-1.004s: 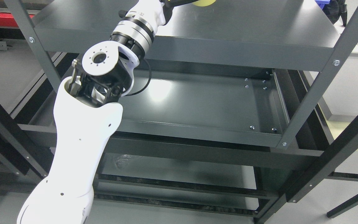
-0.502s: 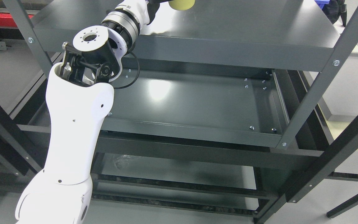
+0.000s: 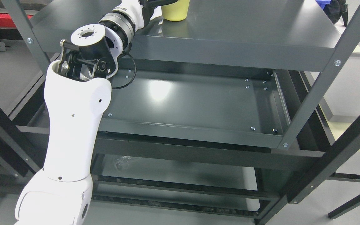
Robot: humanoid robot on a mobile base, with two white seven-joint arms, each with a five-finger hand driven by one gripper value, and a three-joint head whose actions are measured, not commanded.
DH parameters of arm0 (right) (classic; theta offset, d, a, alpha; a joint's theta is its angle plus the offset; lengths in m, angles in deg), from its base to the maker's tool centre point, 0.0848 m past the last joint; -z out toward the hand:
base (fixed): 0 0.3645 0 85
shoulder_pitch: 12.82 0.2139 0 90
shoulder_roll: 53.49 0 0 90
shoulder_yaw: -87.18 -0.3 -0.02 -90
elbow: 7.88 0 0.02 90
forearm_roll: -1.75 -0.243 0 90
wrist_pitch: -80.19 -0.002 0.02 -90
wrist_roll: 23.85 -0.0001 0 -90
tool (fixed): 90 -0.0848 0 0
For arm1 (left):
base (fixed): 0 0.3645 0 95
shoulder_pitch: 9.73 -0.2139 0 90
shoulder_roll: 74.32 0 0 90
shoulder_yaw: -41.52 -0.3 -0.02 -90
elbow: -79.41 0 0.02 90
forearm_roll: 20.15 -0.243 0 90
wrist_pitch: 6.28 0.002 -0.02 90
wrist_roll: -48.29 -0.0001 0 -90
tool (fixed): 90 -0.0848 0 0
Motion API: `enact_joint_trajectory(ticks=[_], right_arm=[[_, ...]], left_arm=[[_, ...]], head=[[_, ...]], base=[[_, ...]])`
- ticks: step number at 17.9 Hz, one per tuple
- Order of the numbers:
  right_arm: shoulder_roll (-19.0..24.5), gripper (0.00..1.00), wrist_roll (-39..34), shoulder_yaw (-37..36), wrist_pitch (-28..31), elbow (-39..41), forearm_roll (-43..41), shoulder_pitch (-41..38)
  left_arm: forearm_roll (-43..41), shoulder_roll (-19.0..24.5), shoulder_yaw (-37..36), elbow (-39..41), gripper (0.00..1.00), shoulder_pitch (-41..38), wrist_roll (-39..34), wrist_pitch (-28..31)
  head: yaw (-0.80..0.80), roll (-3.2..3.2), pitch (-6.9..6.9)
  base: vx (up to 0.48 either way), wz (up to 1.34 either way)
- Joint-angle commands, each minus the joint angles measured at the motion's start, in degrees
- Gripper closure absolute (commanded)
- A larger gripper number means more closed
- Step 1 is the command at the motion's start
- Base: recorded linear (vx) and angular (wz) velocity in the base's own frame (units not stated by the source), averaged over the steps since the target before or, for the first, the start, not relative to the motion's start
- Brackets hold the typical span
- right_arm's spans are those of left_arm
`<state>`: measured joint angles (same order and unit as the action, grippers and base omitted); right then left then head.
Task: Place yellow IKEA cup on middle right shelf
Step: 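Lower the cup onto the shelf and open the left hand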
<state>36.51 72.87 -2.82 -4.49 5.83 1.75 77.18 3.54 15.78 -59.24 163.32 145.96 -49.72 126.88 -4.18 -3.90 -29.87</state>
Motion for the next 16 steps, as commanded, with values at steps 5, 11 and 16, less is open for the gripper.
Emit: enact_joint_trajectory(ticks=[5, 11, 16], right_arm=[[-1.0, 0.01, 0.0, 1.0, 0.0, 0.0, -1.4, -0.8], [-1.0, 0.01, 0.0, 1.0, 0.0, 0.0, -1.4, -0.8], [-1.0, 0.01, 0.0, 1.0, 0.0, 0.1, -1.4, -0.8]], left_arm=[[-0.3, 0.9, 2.8, 2.0, 0.02, 1.1, -0.1, -6.0], [0.1, 0.9, 4.4, 6.5, 0.02, 1.6, 0.2, -6.0], [2.8, 0.9, 5.9, 9.7, 0.02, 1.8, 15.2, -5.7]], head=[[0.0, 0.0, 0.0], [0.0, 0.0, 0.0], [0.0, 0.0, 0.0]], base=[[0.0, 0.0], [0.0, 0.0], [0.0, 0.0]])
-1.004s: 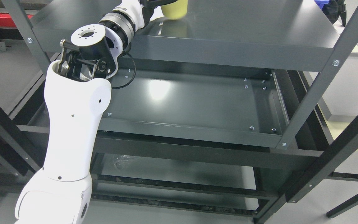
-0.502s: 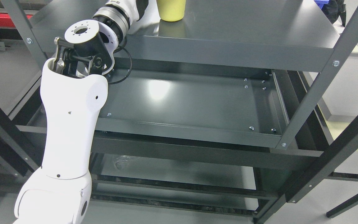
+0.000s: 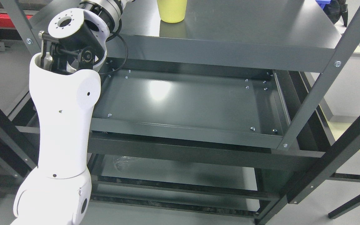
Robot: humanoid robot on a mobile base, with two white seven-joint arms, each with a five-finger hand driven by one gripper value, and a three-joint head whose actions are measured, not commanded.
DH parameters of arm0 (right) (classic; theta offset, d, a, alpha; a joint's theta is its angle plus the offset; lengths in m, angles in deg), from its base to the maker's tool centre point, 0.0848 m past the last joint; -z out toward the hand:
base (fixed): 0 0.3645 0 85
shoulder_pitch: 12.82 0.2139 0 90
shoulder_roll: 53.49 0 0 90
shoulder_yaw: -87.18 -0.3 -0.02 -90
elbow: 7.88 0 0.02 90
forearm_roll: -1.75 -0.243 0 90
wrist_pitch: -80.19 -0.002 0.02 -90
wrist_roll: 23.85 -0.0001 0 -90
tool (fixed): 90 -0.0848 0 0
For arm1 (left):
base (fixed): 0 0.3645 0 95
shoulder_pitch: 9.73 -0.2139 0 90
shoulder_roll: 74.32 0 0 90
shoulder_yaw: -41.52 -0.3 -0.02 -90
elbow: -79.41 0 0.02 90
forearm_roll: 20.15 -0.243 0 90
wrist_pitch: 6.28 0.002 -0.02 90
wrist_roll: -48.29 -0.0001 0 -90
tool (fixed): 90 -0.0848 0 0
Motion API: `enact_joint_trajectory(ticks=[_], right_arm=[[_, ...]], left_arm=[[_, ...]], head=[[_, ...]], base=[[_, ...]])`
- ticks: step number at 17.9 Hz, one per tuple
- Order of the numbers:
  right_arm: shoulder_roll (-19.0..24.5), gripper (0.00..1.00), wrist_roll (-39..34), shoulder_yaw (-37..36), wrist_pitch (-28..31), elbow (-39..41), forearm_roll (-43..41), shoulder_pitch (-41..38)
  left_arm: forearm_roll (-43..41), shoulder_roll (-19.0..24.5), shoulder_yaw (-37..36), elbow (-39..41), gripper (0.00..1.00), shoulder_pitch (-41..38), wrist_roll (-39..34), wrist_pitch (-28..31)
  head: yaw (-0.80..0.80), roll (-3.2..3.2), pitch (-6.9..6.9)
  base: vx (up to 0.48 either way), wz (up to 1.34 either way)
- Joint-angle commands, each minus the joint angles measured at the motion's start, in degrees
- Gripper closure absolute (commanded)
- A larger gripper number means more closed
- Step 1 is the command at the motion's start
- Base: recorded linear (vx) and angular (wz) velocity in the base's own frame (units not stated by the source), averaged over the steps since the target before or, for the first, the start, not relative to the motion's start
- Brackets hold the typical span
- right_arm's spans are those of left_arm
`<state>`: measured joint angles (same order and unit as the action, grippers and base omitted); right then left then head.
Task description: Place yellow IKEA cup on middle right shelf
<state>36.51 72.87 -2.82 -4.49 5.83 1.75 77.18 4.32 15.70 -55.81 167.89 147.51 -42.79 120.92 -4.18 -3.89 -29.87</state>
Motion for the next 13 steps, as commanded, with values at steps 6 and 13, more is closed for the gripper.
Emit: enact_joint_trajectory(ticks=[6, 13], right_arm=[[-1.0, 0.01, 0.0, 1.0, 0.0, 0.0, -1.4, -0.8], [-1.0, 0.01, 0.0, 1.0, 0.0, 0.0, -1.4, -0.8]], left_arm=[[8.2, 1.0, 1.0, 5.8, 0.02, 1.0, 25.8, 7.9], [14.5, 3.7, -12.0, 9.3, 0.02, -4.7, 48.5, 12.2]], head=[[0.0, 0.0, 0.0], [0.0, 0.0, 0.0]], base=[[0.0, 0.0], [0.0, 0.0]])
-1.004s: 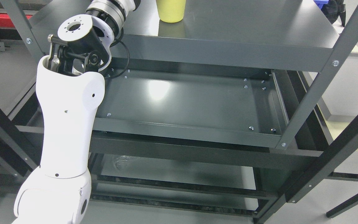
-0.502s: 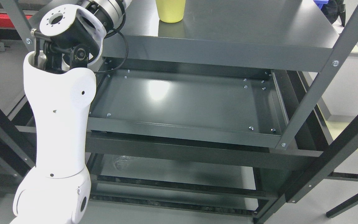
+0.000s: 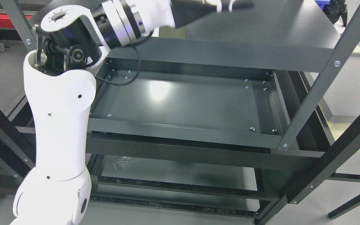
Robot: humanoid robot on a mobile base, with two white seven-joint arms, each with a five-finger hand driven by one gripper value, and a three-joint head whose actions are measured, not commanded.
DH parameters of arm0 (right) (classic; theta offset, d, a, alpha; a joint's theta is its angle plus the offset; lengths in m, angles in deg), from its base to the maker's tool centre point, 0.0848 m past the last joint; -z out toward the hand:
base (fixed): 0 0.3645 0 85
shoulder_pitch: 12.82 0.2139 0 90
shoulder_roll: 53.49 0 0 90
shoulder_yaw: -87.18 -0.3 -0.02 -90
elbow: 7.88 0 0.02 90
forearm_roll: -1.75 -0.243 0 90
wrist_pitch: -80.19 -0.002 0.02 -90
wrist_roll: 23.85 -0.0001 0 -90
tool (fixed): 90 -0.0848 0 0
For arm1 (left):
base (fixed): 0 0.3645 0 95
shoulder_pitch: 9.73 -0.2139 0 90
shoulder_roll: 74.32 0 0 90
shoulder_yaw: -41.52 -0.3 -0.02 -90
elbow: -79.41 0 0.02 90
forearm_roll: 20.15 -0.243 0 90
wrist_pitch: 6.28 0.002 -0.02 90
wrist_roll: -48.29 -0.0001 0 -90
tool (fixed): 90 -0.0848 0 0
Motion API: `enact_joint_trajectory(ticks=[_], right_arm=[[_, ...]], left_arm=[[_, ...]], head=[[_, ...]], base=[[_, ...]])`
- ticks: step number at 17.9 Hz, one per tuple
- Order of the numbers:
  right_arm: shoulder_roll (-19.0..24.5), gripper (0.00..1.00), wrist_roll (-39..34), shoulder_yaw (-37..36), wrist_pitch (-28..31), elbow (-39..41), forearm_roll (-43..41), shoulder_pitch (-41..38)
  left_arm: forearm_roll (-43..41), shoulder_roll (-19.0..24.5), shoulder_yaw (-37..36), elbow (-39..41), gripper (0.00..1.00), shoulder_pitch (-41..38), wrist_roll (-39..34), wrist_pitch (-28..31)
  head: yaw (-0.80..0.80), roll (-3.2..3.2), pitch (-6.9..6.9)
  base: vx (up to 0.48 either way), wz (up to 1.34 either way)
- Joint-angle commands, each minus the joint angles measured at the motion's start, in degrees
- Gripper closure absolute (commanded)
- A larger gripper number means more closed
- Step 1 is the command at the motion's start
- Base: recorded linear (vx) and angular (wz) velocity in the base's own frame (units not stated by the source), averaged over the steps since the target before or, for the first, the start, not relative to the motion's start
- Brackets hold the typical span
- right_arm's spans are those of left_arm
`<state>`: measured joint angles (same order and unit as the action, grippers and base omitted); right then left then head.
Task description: Place yellow IKEA cup on middle right shelf
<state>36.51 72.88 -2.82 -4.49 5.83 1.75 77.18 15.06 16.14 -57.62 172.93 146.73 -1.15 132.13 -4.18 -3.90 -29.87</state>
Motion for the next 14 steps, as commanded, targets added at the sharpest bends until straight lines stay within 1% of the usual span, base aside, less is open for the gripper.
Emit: enact_joint_trajectory(ticks=[1, 3, 6, 8, 10, 12, 14], right_arm=[[-1.0, 0.01, 0.0, 1.0, 0.0, 0.0, -1.4, -0.8], [-1.0, 0.01, 0.0, 1.0, 0.0, 0.0, -1.4, -0.8], [-1.0, 0.01, 0.0, 1.0, 0.0, 0.0, -1.4, -0.8], [-1.0, 0.01, 0.0, 1.0, 0.0, 0.0, -1.4, -0.8], [-1.0, 0.01, 0.0, 1.0, 0.0, 0.0, -1.4, -0.8], [-1.0, 0.01, 0.0, 1.0, 0.0, 0.0, -1.4, -0.8], [-1.0, 0.0, 0.0, 1.0, 0.0, 0.0, -1.4, -0.8]], left_arm=[[3.7, 4.0, -13.0, 4.5, 0.02, -5.5, 7.0, 1.0], [3.7, 4.9, -16.9, 5.6, 0.03, -9.1, 7.2, 0.9], [3.5, 6.0, -22.4, 6.5, 0.03, -16.5, 7.2, 0.4], [3.1, 5.8, -22.7, 6.2, 0.02, -21.7, 6.6, 0.0], [0.4, 5.3, -20.3, 6.1, 0.02, -25.3, 6.4, -1.2], [-4.7, 4.2, -16.4, 5.6, 0.02, -30.5, 6.4, -5.6], [-12.0, 2.3, -10.1, 2.7, 0.02, -35.9, 6.4, -13.4]], head=[[0.0, 0.0, 0.0], [0.0, 0.0, 0.0], [0.0, 0.0, 0.0], [0.0, 0.0, 0.0], [0.0, 0.0, 0.0], [0.0, 0.0, 0.0], [0.0, 0.0, 0.0]], base=[[0.0, 0.0], [0.0, 0.0], [0.0, 0.0], [0.0, 0.0], [0.0, 0.0], [0.0, 0.0], [0.0, 0.0]])
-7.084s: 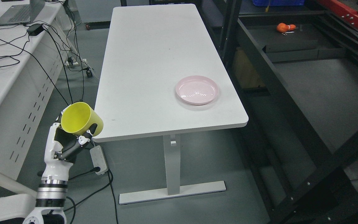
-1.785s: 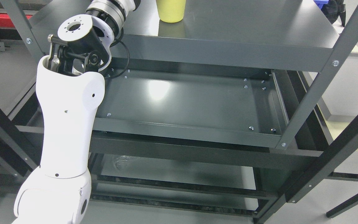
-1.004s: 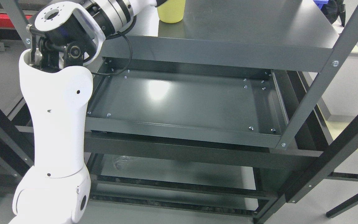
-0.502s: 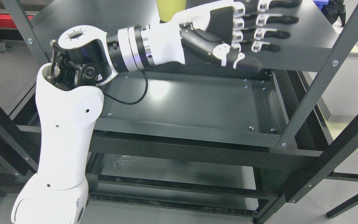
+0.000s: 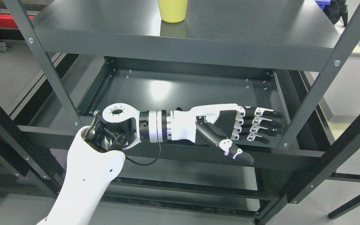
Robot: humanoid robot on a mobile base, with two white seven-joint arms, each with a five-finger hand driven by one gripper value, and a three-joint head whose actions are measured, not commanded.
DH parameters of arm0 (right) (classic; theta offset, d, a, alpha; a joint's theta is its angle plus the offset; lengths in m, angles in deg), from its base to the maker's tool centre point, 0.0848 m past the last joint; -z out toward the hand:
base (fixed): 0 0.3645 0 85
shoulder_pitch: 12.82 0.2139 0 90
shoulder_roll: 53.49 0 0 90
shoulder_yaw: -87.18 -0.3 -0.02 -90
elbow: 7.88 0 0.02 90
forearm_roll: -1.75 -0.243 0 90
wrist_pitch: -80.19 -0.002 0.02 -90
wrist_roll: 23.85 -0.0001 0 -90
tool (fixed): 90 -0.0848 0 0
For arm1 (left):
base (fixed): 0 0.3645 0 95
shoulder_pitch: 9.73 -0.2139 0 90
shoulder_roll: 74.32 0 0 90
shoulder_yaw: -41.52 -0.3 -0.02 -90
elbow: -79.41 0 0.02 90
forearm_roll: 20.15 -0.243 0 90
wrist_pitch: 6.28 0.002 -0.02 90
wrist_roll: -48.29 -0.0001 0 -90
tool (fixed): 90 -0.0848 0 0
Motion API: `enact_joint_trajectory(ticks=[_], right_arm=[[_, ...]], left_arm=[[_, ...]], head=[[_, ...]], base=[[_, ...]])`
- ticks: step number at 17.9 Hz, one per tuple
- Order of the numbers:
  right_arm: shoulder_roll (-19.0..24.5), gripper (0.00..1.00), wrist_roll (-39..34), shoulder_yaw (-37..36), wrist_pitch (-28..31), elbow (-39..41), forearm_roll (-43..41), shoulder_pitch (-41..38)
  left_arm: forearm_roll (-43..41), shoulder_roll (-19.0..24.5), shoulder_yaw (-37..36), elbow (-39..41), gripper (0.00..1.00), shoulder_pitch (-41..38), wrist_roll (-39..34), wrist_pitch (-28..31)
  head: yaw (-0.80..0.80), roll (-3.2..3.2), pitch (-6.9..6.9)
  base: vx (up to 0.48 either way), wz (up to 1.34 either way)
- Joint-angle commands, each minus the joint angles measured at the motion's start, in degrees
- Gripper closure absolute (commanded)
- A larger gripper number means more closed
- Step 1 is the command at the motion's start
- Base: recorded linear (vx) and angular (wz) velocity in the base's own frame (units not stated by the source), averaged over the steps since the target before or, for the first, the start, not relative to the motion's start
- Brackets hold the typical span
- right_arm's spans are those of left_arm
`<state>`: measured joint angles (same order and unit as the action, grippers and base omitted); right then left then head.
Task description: Place yellow IKEA cup on middle right shelf
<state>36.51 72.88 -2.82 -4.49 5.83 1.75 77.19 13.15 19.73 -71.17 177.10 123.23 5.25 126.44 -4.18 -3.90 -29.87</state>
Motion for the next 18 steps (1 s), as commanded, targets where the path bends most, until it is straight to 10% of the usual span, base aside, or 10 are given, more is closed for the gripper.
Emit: enact_joint_trajectory(ticks=[1, 4, 9, 12, 18], right_arm=[[-1.0, 0.01, -0.1, 1.0, 0.0, 0.0, -1.4, -0.8], [-1.0, 0.01, -0.1, 1.0, 0.0, 0.0, -1.4, -0.8], [-1.0, 0.01, -0.1, 1.0, 0.0, 0.0, -1.4, -0.8], [-1.0, 0.01, -0.1, 1.0, 0.0, 0.0, -1.4, -0.8], [-1.0, 0.01, -0.1, 1.0, 0.0, 0.0, -1.4, -0.8]], left_arm=[[-13.2, -3.0, 7.4, -2.5, 0.02, -14.9, 0.0, -12.4], [-26.5, -3.0, 17.3, -4.7, 0.02, -19.0, -1.2, -26.3], [-29.8, -3.0, 25.9, -4.7, 0.01, -26.4, -29.7, -36.7], [-29.8, -3.0, 26.1, -4.6, 0.01, -33.6, -29.6, -49.7], [-29.7, -3.0, 30.7, -2.8, 0.01, -38.5, -30.3, -51.2]], head=[[0.0, 0.0, 0.0], [0.0, 0.0, 0.0], [0.0, 0.0, 0.0], [0.0, 0.0, 0.0], [0.0, 0.0, 0.0]], base=[[0.0, 0.0], [0.0, 0.0], [0.0, 0.0], [0.0, 0.0], [0.0, 0.0]])
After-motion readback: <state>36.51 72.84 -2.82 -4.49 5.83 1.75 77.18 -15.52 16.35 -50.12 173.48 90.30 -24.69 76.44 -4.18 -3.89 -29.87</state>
